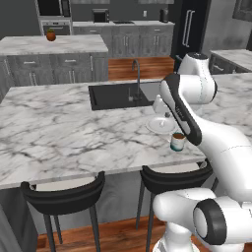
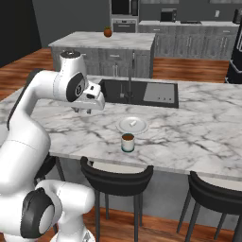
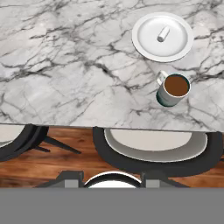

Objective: Pick up the marshmallow and place it in the cup of hot chocolate on the dining counter.

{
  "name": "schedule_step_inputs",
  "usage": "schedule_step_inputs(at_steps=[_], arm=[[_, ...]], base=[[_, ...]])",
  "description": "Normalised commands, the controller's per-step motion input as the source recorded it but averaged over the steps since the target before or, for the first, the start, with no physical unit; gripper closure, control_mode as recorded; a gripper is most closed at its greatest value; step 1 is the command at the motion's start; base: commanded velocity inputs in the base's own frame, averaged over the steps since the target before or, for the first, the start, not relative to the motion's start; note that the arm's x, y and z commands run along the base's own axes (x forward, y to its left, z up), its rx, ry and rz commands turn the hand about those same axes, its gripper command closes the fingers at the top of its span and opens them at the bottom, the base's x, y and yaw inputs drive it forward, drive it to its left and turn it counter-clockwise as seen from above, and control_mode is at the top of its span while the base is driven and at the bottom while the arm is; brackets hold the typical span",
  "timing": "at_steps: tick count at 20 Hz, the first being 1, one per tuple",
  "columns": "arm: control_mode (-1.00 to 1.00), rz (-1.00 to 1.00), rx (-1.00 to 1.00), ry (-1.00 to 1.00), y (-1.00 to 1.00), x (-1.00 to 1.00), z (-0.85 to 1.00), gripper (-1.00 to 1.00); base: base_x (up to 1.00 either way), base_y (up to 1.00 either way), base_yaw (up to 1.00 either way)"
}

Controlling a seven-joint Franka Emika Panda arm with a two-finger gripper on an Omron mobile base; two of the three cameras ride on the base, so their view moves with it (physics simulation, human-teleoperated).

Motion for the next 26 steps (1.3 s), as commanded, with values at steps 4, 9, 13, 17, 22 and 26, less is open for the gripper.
schedule_step_inputs(at_steps=[4, 9, 13, 17, 22, 26], arm=[[-1.00, 0.00, 0.00, -0.01, 0.00, -0.30, 0.00, -1.00], [-1.00, -0.05, 0.00, 0.06, -0.10, -0.49, -0.21, -1.00], [-1.00, -0.14, -0.01, 0.21, -0.11, 0.12, -0.36, -1.00], [-1.00, -0.12, -0.01, 0.17, -0.19, 0.45, -0.31, -1.00], [-1.00, -0.06, 0.00, 0.12, -0.26, 0.69, -0.07, -1.00], [-1.00, -0.01, 0.00, 0.12, -0.29, 0.77, -0.15, -1.00]], base=[[0.00, 0.00, 0.00], [0.00, 0.00, 0.00], [0.00, 0.00, 0.00], [0.00, 0.00, 0.00], [0.00, 0.00, 0.00], [0.00, 0.00, 0.00]])
